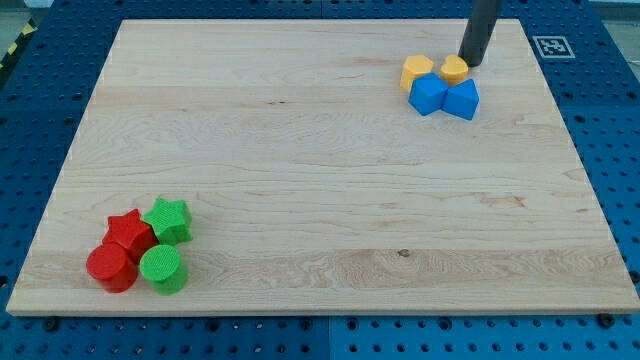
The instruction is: Slightly push the red circle into the green circle
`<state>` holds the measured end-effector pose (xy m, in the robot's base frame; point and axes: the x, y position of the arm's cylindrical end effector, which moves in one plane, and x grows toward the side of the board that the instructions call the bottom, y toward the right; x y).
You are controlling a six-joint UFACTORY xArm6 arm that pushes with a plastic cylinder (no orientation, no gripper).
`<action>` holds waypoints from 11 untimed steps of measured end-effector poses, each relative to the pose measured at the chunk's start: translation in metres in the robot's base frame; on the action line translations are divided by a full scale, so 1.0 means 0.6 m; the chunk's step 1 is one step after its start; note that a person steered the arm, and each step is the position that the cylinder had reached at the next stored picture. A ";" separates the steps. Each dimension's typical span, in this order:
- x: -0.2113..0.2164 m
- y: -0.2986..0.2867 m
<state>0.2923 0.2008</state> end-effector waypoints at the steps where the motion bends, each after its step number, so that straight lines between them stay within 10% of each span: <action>1: 0.036 0.000; 4: -0.068 -0.028; 6: -0.047 -0.265; 11: 0.430 -0.749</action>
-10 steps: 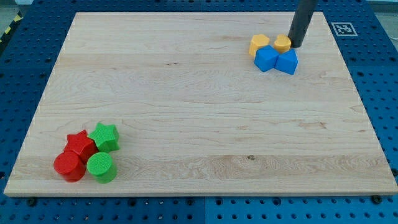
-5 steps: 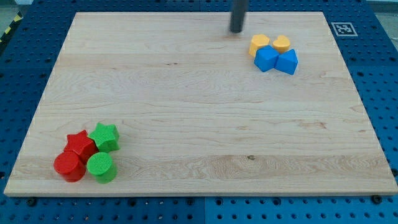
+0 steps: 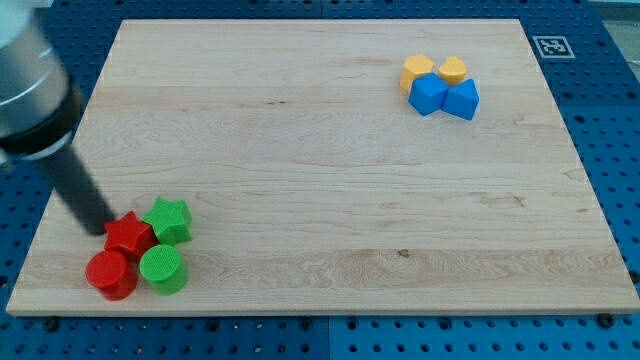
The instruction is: Slightly push the red circle into the green circle
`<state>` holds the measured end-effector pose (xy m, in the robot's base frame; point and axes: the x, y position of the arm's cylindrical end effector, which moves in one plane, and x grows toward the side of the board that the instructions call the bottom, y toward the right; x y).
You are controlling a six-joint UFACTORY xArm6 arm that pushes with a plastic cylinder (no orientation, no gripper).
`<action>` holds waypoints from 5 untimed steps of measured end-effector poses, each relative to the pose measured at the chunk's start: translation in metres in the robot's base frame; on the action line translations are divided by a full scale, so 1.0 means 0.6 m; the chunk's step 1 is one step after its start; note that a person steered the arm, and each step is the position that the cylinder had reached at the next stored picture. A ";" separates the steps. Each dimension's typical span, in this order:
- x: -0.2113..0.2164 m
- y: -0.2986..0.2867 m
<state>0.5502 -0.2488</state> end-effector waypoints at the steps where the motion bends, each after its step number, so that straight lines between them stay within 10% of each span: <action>1: 0.034 -0.072; 5: 0.078 0.057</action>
